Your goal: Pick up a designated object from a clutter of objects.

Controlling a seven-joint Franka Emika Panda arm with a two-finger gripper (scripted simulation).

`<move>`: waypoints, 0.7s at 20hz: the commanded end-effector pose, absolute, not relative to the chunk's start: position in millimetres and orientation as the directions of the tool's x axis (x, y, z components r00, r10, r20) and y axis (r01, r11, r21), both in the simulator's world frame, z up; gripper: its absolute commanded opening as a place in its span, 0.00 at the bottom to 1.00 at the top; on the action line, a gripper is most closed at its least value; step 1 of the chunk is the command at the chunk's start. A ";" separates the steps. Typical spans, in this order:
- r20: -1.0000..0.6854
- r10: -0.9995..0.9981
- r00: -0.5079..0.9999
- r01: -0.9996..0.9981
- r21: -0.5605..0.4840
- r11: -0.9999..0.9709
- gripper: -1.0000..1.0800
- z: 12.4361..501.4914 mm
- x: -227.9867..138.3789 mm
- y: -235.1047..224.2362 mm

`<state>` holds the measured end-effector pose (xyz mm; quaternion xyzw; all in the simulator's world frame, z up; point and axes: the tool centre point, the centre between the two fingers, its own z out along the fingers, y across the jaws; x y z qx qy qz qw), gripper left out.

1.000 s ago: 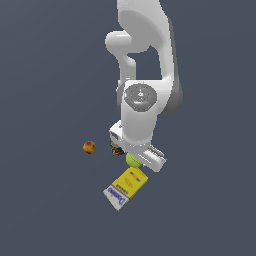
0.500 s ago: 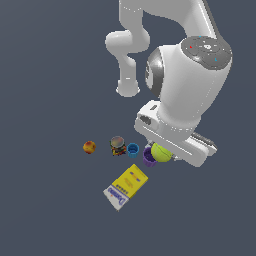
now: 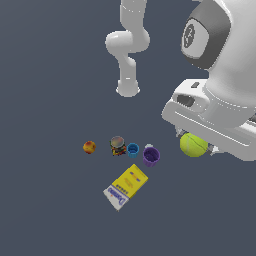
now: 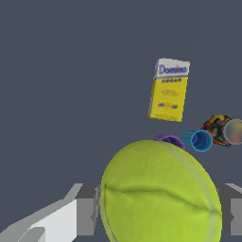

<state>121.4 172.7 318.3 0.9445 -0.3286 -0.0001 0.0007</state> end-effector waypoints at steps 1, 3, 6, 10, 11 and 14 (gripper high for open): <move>0.001 -0.621 0.783 -0.621 0.001 -0.783 0.00 333.3 125.1 185.2; 0.001 -0.621 0.783 -0.621 0.001 -0.783 0.00 343.1 127.9 194.0; 0.000 -0.621 0.784 -0.621 0.000 -0.784 0.00 355.1 131.5 204.8; 0.000 -0.621 0.784 -0.621 0.000 -0.784 0.00 366.5 135.2 215.1; 0.000 -0.621 0.784 -0.621 0.000 -0.784 0.00 368.6 136.0 217.1; 0.000 -0.621 0.784 -0.621 0.000 -0.784 0.00 373.8 137.8 221.7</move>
